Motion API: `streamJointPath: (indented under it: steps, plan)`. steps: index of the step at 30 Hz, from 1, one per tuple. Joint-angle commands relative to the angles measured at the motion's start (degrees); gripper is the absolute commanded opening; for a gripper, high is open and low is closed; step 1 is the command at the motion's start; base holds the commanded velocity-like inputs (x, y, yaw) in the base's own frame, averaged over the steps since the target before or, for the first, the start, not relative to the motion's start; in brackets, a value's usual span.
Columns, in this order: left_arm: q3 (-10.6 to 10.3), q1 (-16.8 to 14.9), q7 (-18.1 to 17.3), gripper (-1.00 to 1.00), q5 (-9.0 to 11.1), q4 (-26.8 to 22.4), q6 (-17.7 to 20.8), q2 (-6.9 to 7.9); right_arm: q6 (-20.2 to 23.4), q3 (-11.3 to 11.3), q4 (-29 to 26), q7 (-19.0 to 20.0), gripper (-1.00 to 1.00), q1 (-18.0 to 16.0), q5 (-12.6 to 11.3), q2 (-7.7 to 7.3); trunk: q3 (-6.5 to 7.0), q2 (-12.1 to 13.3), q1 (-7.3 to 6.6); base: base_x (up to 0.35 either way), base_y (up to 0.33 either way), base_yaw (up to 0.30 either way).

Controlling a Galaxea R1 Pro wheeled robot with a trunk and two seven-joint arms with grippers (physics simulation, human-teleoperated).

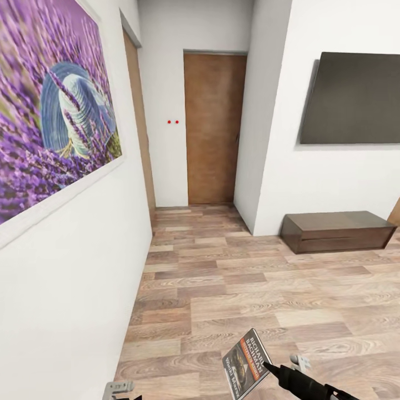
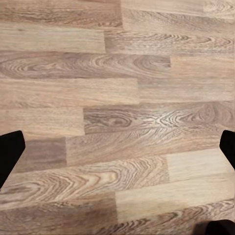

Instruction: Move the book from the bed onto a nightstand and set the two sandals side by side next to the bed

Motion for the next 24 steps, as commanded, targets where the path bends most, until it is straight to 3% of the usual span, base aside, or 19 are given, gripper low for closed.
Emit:
streamJointPath:
  steps: [1, 17, 24]
  plan:
    - [-0.48, -0.05, -0.21, 1.0, 0.53, 0.07, -0.19, 0.01, -0.16, -0.19, 0.15, 0.18, -1.0, -0.1, -0.21, -0.03, -0.07, -0.04, 0.04, 0.318, 0.0, -0.041]
    - [-0.48, -0.05, -0.21, 1.0, 0.53, 0.07, -0.19, 0.04, -0.16, -0.19, 0.15, 0.19, -1.0, -0.06, -0.22, -0.03, -0.31, -0.04, 0.04, 0.316, 0.0, -0.195]
    - [-0.46, -0.08, -0.21, 1.0, 0.53, 0.07, -0.19, 0.02, -0.16, -0.19, 0.15, 0.19, -1.0, -0.08, -0.22, -0.03, -0.36, -0.04, 0.04, 0.086, 0.0, -0.095]
